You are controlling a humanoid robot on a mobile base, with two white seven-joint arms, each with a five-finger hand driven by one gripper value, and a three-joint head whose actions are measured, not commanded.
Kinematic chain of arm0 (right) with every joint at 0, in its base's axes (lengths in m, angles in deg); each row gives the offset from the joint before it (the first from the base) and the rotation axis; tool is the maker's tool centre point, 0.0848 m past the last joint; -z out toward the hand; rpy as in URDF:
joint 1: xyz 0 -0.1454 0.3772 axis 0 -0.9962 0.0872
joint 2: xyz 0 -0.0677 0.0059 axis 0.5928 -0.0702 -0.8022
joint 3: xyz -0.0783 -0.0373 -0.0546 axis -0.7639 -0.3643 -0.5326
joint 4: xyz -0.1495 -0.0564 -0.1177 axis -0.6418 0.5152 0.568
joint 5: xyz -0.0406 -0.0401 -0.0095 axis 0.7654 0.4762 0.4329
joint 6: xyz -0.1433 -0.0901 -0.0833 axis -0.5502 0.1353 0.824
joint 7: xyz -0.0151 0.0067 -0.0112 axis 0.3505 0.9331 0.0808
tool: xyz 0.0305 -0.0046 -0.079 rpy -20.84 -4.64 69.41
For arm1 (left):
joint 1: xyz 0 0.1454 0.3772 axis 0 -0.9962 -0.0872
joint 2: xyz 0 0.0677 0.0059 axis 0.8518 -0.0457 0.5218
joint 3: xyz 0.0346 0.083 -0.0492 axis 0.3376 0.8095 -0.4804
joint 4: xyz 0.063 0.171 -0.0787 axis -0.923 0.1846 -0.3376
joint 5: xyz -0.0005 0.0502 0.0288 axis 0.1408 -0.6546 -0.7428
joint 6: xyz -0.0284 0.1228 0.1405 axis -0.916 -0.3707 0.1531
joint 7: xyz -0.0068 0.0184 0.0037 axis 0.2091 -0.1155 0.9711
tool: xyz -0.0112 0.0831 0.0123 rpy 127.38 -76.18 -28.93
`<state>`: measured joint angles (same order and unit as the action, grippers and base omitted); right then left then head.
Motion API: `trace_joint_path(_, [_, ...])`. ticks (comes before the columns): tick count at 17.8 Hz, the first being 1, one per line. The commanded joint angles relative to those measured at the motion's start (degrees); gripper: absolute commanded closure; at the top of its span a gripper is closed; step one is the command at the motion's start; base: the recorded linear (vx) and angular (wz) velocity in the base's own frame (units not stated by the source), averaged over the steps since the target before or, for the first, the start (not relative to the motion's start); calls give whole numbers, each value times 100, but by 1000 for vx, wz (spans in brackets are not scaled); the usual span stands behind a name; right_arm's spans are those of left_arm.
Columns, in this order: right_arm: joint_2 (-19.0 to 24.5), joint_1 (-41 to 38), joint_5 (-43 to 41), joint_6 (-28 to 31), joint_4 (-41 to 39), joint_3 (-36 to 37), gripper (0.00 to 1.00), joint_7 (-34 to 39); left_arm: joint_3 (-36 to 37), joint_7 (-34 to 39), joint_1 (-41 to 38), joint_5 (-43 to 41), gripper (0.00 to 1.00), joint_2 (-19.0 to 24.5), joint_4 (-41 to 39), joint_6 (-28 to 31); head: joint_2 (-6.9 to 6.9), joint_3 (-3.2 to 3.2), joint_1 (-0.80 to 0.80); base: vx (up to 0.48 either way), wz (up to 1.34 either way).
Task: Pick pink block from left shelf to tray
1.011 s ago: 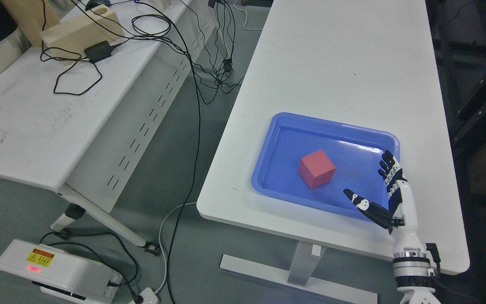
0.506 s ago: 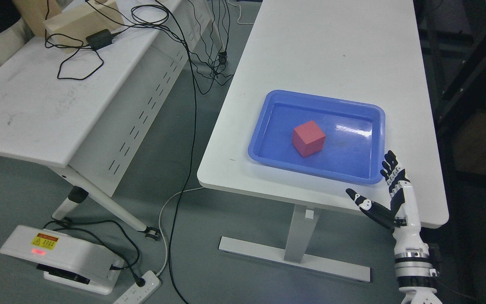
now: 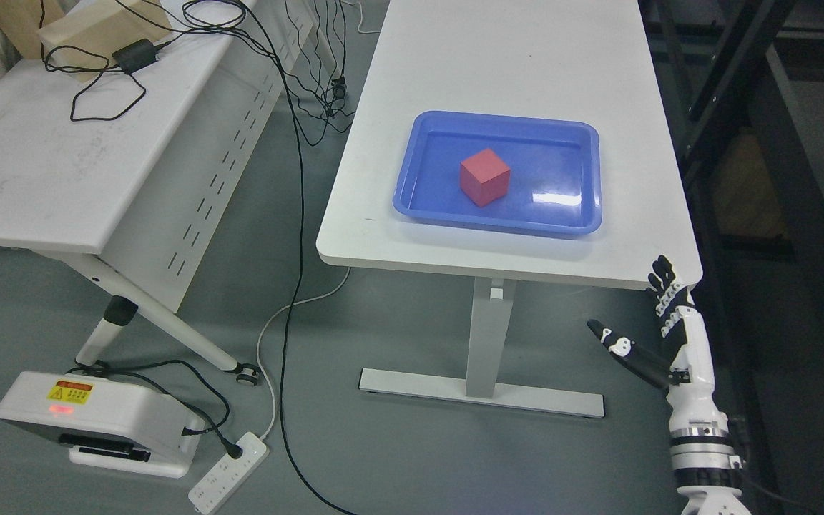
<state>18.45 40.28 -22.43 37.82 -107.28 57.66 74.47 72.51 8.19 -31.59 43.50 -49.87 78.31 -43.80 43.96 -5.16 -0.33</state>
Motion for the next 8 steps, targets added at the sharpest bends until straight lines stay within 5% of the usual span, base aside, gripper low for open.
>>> trace_joint_path(1, [-100, 0, -2, 1, 6, 8, 0, 10, 2, -1, -26, -9, 0, 100, 0, 4, 0, 0, 0, -248, 28])
trace_joint_path(8, [-100, 0, -2, 1, 15, 8, 0, 10, -7, -1, -35, -9, 0, 100, 0, -4, 0, 0, 0, -193, 28])
